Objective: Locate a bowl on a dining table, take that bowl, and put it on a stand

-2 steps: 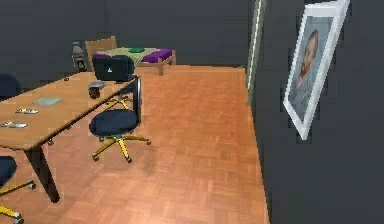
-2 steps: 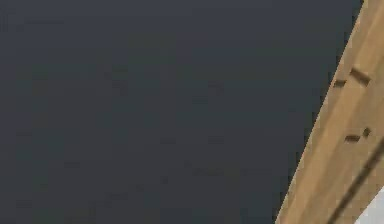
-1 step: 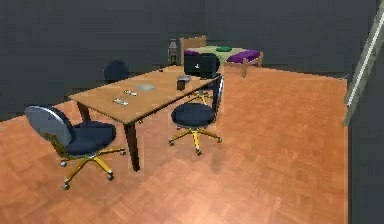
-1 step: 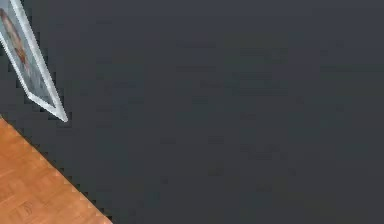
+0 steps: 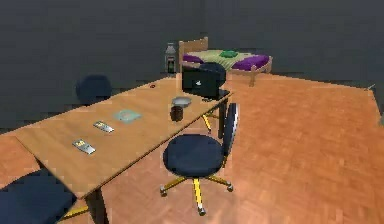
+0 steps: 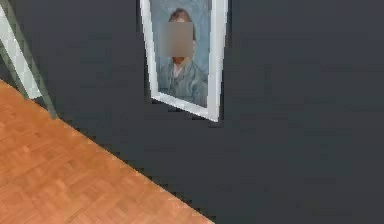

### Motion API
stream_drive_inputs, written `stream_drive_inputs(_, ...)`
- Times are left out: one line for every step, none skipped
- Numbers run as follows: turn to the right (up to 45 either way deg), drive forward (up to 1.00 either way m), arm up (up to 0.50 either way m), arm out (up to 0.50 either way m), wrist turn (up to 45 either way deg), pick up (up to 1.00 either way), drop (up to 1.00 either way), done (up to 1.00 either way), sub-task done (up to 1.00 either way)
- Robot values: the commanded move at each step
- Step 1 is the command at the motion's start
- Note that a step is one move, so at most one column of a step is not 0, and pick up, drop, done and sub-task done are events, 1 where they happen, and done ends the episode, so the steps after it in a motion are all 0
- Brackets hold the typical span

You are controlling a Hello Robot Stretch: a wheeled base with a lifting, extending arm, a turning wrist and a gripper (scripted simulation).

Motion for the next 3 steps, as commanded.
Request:
stream_drive_inputs(45.0,0.00,0.00,0.00,0.0,0.00,0.00,0.00,0.00)
stream_drive_inputs(0.0,0.75,0.00,0.00,0.0,0.00,0.00,0.00,0.00)
stream_drive_inputs(-27.0,0.00,0.00,0.00,0.0,0.00,0.00,0.00,0.00)
